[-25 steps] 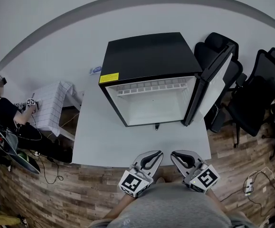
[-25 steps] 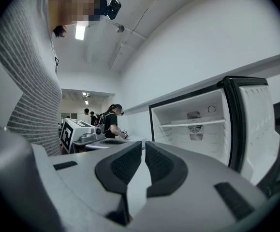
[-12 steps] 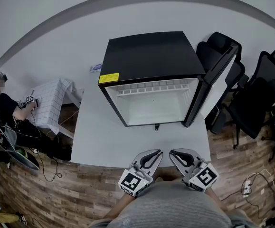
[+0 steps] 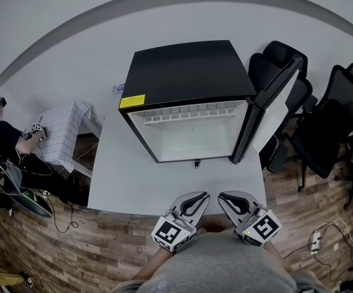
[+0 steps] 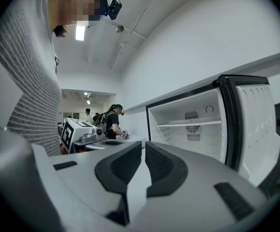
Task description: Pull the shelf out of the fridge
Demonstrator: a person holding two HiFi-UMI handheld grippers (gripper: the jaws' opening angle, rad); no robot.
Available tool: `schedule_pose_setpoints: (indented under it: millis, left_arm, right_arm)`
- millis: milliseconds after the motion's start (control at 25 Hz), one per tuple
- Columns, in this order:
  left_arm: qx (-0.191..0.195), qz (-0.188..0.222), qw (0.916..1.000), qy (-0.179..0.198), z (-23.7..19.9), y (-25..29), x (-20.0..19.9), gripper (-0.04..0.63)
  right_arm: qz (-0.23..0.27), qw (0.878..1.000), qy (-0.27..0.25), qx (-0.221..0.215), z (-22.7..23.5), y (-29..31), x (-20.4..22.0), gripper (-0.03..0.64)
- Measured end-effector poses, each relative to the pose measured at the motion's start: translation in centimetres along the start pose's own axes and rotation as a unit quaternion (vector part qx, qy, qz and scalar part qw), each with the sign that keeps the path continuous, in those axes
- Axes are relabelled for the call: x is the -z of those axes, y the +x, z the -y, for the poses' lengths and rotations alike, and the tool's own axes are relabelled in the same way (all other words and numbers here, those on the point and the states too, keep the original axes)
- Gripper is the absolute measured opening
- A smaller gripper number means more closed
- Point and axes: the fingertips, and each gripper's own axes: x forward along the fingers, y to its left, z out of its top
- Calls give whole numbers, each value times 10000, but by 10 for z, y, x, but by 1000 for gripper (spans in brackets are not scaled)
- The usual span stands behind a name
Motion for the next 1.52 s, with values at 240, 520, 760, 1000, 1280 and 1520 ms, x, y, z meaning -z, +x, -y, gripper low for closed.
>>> schedule_pose_setpoints:
  millis: [240,520,760,1000,1280,1520]
  left_arm:
    - [-33,142,9993,-334,-1,3,-6,20]
    - [-130,326,9932,-1112,-12,3,-6,20]
    - [-84,681,9737,-2171,-26,1,-6,20]
    - [134,1182,9293,-3497,-36,1,-7,18]
    - [254,1750,8592,-4802,-50,7,-4,20]
    - [0,2143,8076,-5495,-78,21,-12,41]
  right_arm:
    - [41,10000,-16,-28,3,-4,-3,14]
    - [66,9999,-32,-80,6,-5,-3,14]
    - [29,9999,-24,-102,8,-4,-2,14]
    - [35,9999,-3,-102,10,-2,-1,14]
    - [48,10000,8,-72,16,-1,-4,14]
    - [80,9999,-3,-64,20,1,-6,14]
